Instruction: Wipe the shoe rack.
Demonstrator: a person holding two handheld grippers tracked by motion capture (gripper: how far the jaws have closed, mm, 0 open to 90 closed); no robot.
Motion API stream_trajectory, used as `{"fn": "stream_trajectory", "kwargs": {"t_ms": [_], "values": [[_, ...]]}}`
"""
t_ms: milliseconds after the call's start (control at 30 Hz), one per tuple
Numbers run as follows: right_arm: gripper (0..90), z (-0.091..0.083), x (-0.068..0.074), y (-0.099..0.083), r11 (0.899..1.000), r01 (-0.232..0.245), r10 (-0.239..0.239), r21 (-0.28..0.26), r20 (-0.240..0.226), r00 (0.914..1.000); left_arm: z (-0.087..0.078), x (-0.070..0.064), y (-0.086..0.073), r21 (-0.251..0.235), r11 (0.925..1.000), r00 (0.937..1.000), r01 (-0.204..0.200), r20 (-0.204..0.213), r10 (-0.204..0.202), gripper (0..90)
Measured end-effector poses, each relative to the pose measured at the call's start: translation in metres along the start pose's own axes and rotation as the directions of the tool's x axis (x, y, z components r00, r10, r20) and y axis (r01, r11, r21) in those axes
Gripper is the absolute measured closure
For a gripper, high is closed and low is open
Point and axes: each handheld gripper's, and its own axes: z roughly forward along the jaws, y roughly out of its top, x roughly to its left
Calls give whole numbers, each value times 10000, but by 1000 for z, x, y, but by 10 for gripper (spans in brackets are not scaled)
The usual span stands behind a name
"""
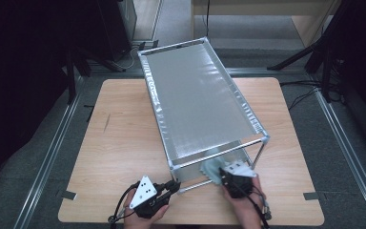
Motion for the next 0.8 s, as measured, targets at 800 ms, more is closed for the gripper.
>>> {"fn": "stream_trajectory", "kwargs": {"t_ms": [800], "values": [[816, -17, 20, -3, 9999, -99, 92, -84, -793, 9968, -4, 0, -2, -141, 9997, 9973, 184, -714, -194, 809]]}}
